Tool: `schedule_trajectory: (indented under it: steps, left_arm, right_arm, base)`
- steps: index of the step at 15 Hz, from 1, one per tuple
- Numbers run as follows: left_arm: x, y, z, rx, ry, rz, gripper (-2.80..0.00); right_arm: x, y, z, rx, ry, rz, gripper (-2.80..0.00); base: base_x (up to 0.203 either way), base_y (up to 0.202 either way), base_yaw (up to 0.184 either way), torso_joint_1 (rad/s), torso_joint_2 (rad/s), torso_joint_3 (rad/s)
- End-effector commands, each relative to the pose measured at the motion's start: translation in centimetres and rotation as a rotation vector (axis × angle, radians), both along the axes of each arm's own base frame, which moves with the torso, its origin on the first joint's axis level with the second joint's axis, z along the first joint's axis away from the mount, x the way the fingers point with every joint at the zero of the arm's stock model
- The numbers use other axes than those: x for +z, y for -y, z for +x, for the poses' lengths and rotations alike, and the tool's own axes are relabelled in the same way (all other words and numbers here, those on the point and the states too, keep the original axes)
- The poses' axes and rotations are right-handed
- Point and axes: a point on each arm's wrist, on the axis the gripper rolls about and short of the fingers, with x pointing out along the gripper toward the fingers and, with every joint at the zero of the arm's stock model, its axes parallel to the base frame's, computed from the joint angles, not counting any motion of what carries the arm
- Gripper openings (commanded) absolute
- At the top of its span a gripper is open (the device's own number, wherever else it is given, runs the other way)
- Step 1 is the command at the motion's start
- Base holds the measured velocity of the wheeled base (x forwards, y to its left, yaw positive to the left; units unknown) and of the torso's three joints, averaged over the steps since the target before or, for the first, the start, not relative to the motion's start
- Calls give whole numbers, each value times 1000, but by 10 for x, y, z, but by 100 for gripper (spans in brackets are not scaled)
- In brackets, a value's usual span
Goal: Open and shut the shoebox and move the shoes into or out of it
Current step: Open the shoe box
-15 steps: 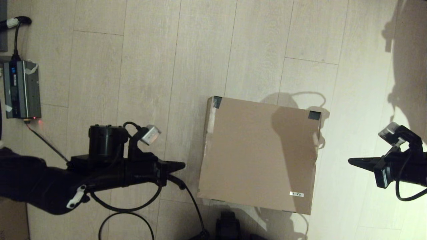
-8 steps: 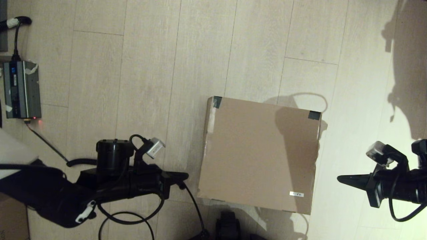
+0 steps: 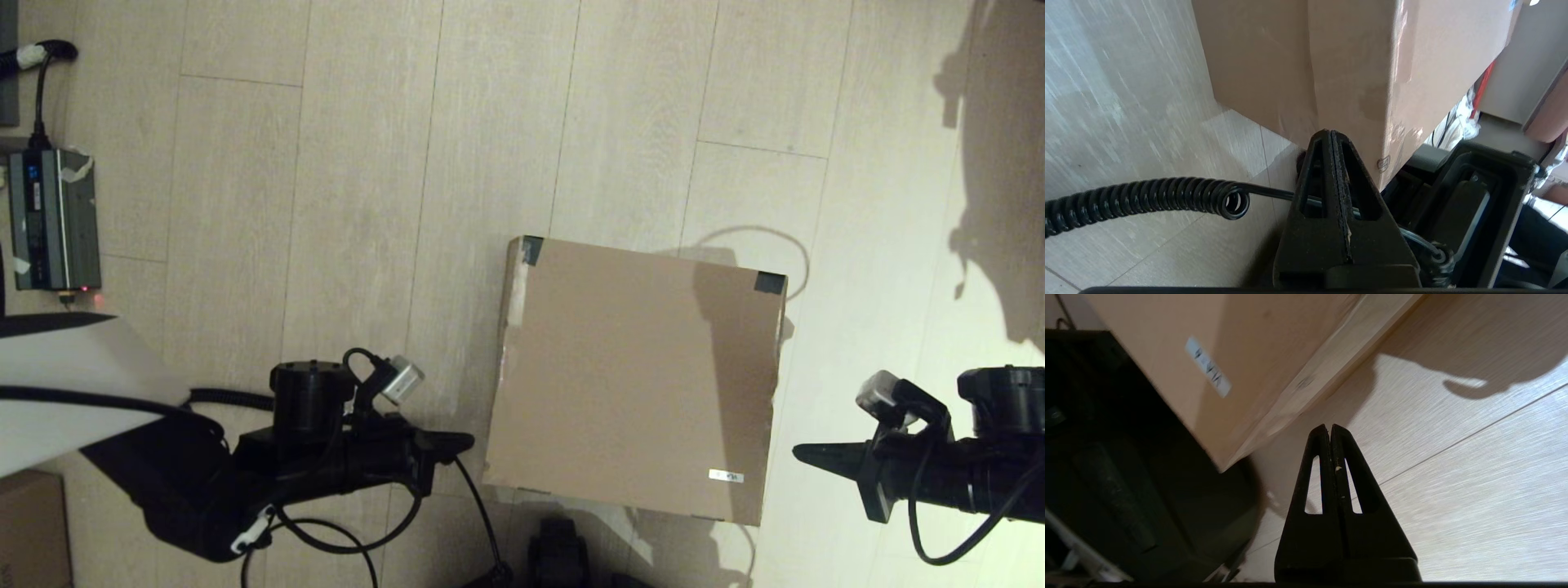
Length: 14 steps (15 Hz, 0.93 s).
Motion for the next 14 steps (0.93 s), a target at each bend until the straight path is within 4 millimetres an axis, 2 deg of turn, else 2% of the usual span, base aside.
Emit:
schedule_trajectory:
  steps: [1,5,10,14]
  left_arm:
    - [-7,1,1,-7,-13,6,-280]
    - [-18,3,7,-28,9,-6,-280]
    - [-23,5,9,-67,7,-26,-280]
    - [-30,6,9,-105,11,-16,-280]
  right_arm:
    - [-7,-1,-3,8,-26,6,-280]
    - [-19,-1,0,19,-60,14,-280]
    - [-36,-2,17,142,24,70,-280]
    - [-41,-4,14,149,3,74,-280]
  base:
    - [0,0,0,0,0,0]
    - [0,0,0,0,0,0]
    - [0,0,0,0,0,0]
    - [0,0,0,0,0,0]
